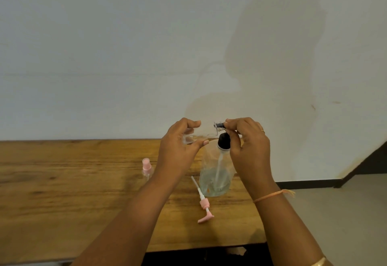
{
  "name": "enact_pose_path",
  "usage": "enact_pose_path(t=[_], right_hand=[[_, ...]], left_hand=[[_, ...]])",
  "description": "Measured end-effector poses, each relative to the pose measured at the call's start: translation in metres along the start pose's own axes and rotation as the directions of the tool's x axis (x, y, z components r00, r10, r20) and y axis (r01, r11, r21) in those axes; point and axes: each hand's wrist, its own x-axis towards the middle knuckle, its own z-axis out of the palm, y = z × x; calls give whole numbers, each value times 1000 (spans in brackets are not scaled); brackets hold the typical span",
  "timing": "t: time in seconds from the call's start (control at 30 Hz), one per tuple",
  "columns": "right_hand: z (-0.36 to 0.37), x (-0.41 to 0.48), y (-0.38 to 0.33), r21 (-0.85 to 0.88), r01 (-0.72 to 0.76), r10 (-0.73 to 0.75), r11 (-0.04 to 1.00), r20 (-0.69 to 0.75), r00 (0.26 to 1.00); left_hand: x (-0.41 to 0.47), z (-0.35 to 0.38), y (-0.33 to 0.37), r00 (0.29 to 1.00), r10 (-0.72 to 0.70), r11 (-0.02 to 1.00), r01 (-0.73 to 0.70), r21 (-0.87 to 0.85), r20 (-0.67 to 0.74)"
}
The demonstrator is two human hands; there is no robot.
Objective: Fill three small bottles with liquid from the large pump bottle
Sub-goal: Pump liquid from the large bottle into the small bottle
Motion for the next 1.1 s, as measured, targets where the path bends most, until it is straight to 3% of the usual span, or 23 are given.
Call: enact_pose_path(t=[0.23,0.6,0.77,1.1], right_hand=[[13,-11,2,39,-11,13,999,-39,999],[-6,-1,-7,-75,34,-36,997,-14,999],[0,-3,-7,-29,-5,5,1000,-20,1000],[9,-10,-5,-22,-34,33,999,-47,998]], left_hand=[[-1,-3,-5,999,-12,998,10,62,38],[-6,-6,1,999,38,999,-39,38,21],[-6,-8,-1,999,12,999,-11,-33,40],[-5,-3,-5,1000,-15,1000,16,-17,24]])
